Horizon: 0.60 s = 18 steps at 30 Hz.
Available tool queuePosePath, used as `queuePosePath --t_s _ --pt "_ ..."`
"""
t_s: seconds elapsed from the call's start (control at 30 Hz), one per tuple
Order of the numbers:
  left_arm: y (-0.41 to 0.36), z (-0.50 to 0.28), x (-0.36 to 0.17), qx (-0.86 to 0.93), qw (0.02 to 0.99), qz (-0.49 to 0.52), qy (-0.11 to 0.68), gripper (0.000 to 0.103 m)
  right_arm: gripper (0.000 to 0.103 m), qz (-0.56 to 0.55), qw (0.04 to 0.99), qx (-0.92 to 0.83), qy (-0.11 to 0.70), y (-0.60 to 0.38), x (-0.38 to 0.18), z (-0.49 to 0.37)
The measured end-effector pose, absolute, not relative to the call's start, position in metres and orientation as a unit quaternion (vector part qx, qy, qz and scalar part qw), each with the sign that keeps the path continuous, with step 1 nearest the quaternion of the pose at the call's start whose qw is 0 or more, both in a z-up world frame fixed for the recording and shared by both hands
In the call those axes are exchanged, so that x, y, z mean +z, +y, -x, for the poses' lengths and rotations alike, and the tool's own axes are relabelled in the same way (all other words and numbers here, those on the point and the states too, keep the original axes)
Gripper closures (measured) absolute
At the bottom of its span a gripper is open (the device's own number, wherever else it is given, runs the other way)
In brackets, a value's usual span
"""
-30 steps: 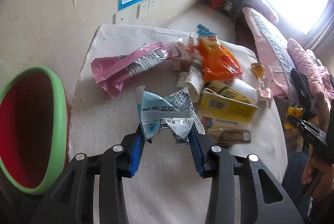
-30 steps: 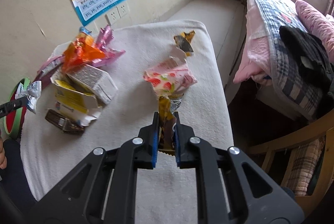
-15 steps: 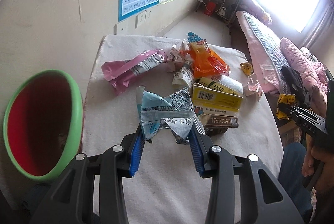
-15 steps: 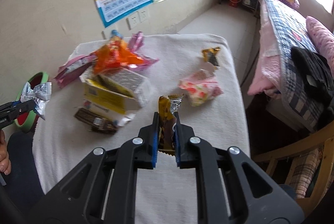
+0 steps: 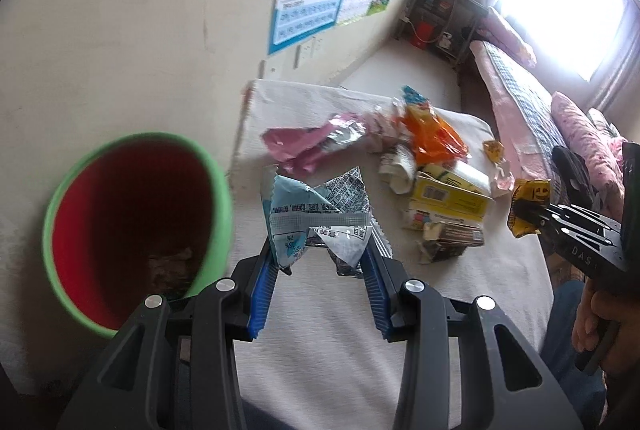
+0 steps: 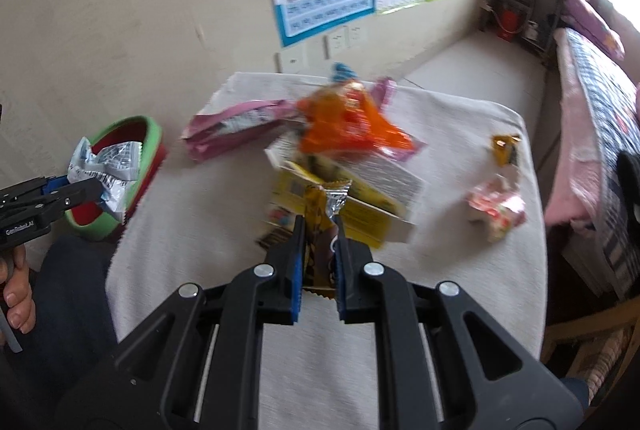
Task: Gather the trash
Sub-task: 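Carry both wrappers to the red bin and open both grippers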
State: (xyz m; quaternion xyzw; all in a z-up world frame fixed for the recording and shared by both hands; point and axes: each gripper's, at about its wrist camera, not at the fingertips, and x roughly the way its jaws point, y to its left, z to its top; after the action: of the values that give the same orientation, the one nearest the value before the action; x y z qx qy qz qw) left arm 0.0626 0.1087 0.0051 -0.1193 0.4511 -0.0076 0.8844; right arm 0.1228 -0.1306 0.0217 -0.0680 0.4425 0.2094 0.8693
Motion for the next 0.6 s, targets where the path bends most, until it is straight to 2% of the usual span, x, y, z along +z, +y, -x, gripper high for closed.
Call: queuePosePath --t_s 0.6 --pt "0.215 -0.027 0.011 0.082 0.885 0.170 0.426 0.064 0.090 0.099 0.841 0.313 0.430 0.007 0.032 -0.116"
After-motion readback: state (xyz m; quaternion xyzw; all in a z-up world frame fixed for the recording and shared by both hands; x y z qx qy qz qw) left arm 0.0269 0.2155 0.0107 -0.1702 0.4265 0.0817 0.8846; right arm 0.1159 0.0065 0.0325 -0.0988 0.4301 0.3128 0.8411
